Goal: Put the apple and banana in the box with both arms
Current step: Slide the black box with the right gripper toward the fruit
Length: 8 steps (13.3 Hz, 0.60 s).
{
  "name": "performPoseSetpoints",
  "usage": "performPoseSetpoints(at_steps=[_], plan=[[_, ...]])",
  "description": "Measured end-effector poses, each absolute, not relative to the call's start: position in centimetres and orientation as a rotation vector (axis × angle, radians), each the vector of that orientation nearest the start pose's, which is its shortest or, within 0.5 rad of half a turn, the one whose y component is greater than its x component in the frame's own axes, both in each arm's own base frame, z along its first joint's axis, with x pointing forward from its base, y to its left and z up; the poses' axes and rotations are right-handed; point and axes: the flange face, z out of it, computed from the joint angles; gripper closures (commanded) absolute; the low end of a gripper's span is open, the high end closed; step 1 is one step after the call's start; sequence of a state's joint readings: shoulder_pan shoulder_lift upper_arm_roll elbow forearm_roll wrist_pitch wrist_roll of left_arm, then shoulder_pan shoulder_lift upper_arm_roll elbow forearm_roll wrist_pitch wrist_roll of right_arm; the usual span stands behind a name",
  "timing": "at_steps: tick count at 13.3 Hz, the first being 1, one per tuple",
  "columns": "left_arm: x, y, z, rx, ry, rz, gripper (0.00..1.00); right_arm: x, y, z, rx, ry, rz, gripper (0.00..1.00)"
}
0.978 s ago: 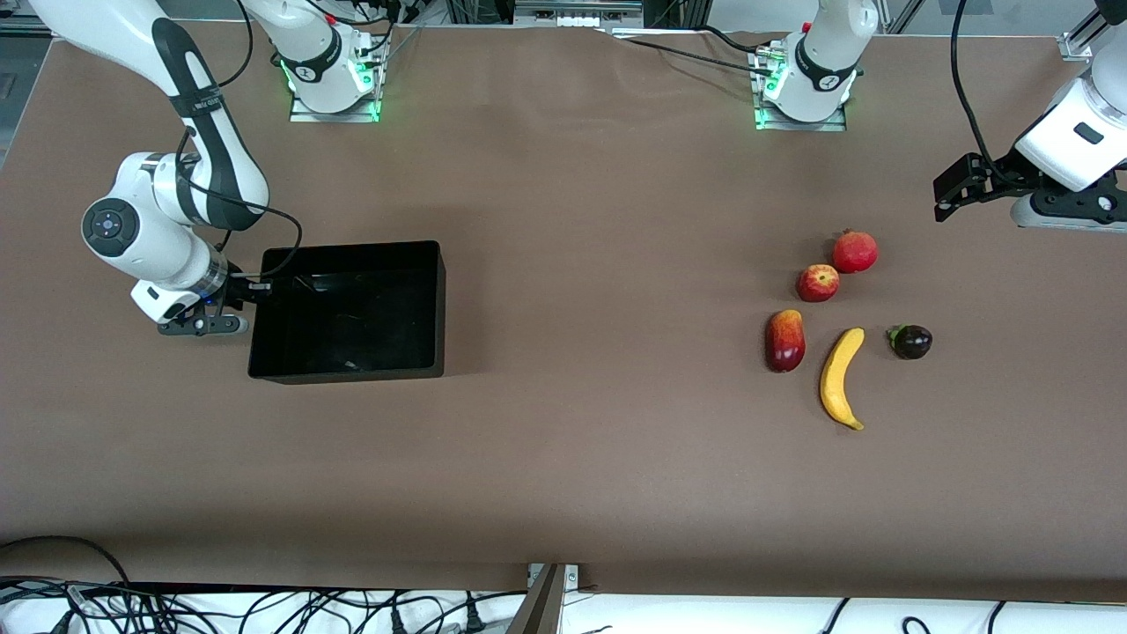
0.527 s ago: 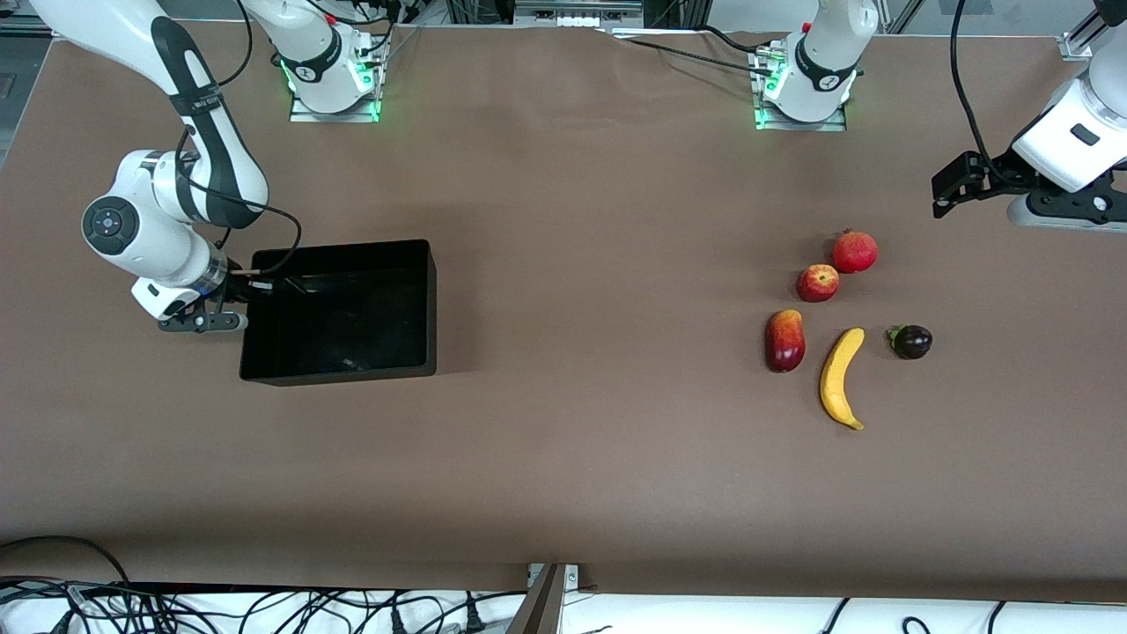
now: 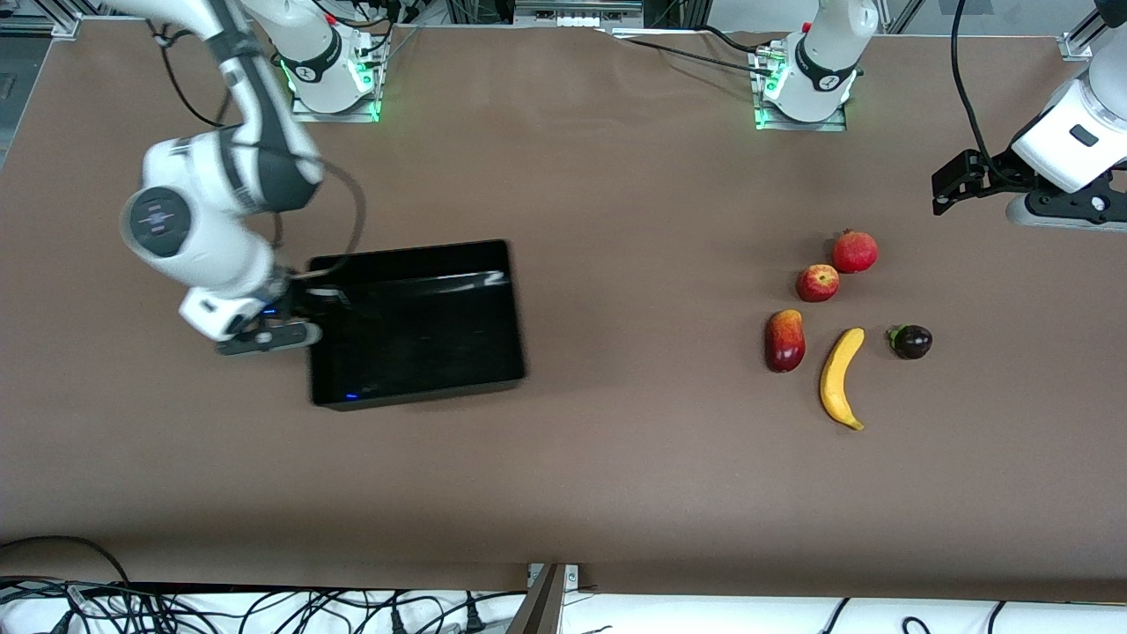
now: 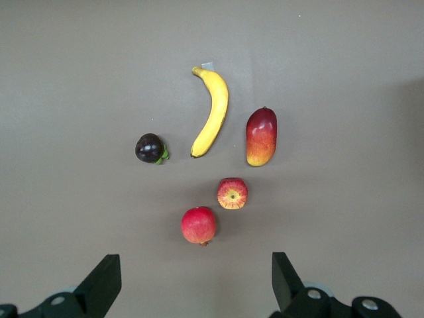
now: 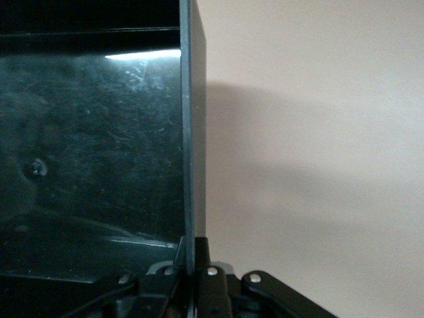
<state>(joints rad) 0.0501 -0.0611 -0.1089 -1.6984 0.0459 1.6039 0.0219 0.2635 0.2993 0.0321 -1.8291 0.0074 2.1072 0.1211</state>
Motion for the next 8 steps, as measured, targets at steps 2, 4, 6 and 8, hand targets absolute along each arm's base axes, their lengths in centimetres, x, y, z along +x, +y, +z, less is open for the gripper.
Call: performPoseSetpoints(at_steps=[2,4,6,8], plan=[[53.5,-2.9,60.0,-3.085,0.13,0.051,0.0,59.1,25.1,36.5,-3.117,-0.198,0.042,1.0],[53.5,-3.1,60.0,-3.085,0.135,0.051,0.0,57.5,31.8,34.2,-3.112,-0.106,0.082,1.0],[53.6,-3.1,60.1,-3.085,0.135,0.05,0.0,56.0,38.3,31.6,-3.105,-0.03,0.114,1.0],[53.6,-3.1,60.1,-3.085,0.136,0.05,0.0,55.1,43.6,29.2,-3.097,0.014,0.114,1.0]])
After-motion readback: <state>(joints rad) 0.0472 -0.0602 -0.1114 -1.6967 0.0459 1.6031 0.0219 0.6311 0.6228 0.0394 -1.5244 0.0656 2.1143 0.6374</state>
